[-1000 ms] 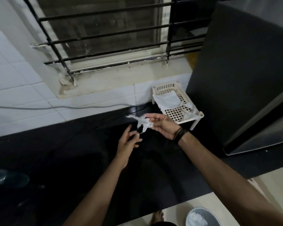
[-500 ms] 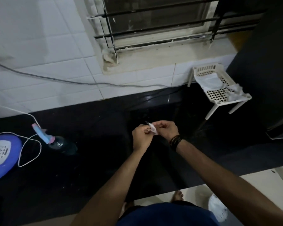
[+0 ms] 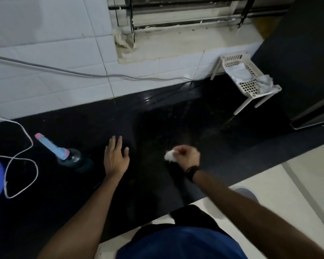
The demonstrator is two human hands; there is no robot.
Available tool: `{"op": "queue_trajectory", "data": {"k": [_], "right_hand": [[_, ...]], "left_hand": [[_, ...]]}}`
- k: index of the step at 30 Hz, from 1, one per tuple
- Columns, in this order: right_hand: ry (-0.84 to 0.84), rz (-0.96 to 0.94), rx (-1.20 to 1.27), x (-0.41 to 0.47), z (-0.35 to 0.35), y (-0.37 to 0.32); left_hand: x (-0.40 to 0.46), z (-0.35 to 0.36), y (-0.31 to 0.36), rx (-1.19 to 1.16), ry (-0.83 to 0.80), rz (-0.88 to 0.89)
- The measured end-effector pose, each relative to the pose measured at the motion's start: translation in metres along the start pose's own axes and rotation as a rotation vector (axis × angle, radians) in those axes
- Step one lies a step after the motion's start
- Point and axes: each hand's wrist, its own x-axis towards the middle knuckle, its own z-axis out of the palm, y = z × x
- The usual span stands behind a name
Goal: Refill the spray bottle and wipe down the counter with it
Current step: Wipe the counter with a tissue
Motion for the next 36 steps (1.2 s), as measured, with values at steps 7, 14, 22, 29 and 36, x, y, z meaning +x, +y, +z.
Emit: {"op": "queue_trajectory", "data": {"k": [7, 14, 22, 29, 36], "right_hand": [[-0.336, -0.637, -0.506, -0.026, 0.121, -0.007], [-0.223, -0.707, -0.528, 0.008, 0.107, 0.026], [0.342, -0.282, -0.384, 0.132, -0.026, 0.019], [0.199, -0.301, -0.350, 0.106, 0.028, 0.016], [-0.268, -0.563, -0.336, 0.016, 0.075, 0.020]], "left_hand": [[0.033, 0.031, -0.008, 0.074, -0.089, 0.089], [0.028, 0.039, -0.011, 0.061, 0.030, 0.109], [0.028, 0.040, -0.010, 0.109, 0.058, 0.114], [0.027, 0.042, -0.009, 0.143, 0.078, 0.114], [0.024, 0.042, -0.008, 0.124, 0.104, 0.132]]}}
